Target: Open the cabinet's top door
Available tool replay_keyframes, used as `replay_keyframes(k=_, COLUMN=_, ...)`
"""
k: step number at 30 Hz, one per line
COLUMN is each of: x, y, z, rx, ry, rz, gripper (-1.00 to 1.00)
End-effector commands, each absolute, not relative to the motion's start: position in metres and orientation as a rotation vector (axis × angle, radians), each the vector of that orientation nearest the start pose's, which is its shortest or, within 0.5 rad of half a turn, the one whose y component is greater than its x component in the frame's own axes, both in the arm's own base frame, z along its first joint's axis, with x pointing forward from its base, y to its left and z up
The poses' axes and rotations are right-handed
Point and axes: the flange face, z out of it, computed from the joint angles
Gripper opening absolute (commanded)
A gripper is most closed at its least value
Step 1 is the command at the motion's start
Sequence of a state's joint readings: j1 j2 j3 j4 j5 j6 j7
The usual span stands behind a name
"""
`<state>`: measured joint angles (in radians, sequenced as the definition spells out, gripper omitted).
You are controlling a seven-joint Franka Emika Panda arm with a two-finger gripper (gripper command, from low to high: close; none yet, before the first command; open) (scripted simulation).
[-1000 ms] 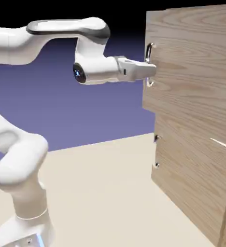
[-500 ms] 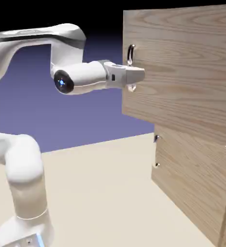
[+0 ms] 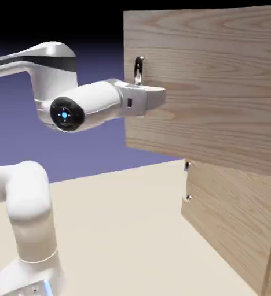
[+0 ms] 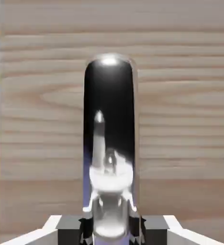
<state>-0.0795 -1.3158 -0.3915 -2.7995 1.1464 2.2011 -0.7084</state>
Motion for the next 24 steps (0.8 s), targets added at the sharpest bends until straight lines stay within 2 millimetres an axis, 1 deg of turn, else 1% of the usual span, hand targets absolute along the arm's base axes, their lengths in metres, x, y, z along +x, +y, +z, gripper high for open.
replay_keyframes(k=1, x=0.21, y=-0.119, z=0.594, rx=-1.716, ry=0.029, rz=-1.234, gripper=-1.0)
replay_keyframes(k=7, x=0.188, y=-0.172, z=0.594, rx=-1.689, ry=-0.089, rz=-1.131, gripper=-1.0)
replay_keyframes(k=13, x=0.173, y=-0.236, z=0.594, rx=-1.651, ry=-0.221, rz=-1.011, gripper=-1.0)
replay_keyframes(k=18, x=0.168, y=-0.289, z=0.594, rx=-1.616, ry=-0.322, rz=-0.915, gripper=-1.0)
replay_keyframes(k=24, x=0.17, y=-0.343, z=0.594, rx=-1.575, ry=-0.424, rz=-0.814, gripper=-1.0)
